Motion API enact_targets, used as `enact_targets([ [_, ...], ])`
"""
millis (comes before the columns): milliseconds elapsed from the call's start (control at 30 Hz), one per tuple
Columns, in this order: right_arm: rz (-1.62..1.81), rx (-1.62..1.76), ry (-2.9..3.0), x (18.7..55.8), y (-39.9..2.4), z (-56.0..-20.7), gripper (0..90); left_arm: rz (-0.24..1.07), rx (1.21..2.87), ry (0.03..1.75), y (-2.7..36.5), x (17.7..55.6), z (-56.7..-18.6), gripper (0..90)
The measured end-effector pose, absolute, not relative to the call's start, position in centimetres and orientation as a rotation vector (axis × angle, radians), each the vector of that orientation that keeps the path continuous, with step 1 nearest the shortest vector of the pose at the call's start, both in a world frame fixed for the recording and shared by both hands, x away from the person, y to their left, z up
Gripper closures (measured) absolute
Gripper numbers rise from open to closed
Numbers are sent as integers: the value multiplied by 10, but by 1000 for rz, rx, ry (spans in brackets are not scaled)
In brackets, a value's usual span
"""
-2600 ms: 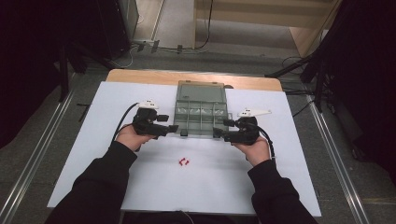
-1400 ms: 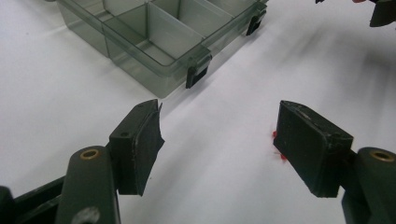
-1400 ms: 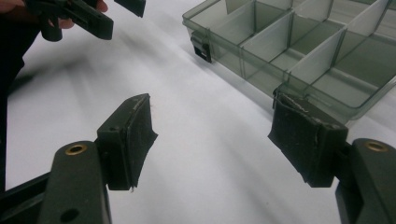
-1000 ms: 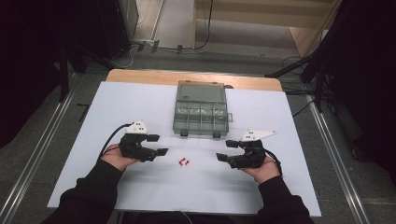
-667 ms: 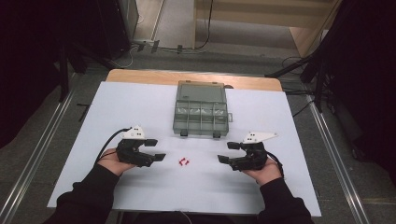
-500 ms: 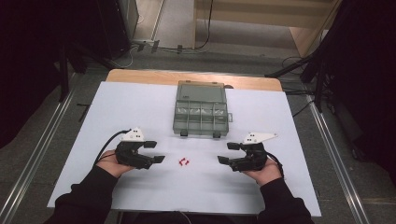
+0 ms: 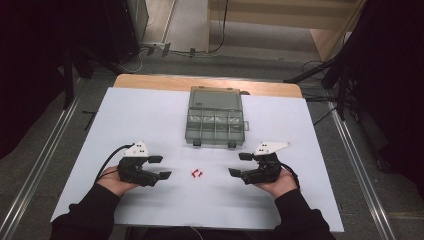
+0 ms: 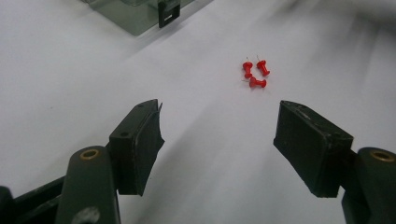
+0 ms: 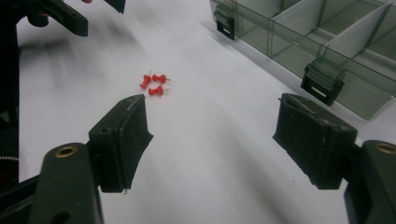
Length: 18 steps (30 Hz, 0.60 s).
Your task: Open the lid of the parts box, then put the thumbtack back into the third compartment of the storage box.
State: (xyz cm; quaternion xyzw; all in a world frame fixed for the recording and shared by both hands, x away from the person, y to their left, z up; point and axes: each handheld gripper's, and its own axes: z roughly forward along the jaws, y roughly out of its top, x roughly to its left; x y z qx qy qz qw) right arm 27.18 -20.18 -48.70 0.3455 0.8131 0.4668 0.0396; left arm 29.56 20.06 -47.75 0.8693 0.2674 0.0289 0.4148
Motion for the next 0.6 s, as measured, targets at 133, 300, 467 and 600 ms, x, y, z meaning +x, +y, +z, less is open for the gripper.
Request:
enact_targets([
  [133,1426,1047,2503,274,-199,-487,283,76,2193,674,203,294,-478,307],
  [300,1430,1054,2508,276,-196,-487,294,73,2195,687,206,293,-479,307],
  [467,1429,1046,2524,277,-192,-488,304,68,2193,699,208,292,-480,307],
  [600,1426,1037,2528,278,-188,-488,305,68,2196,695,209,291,-481,307],
])
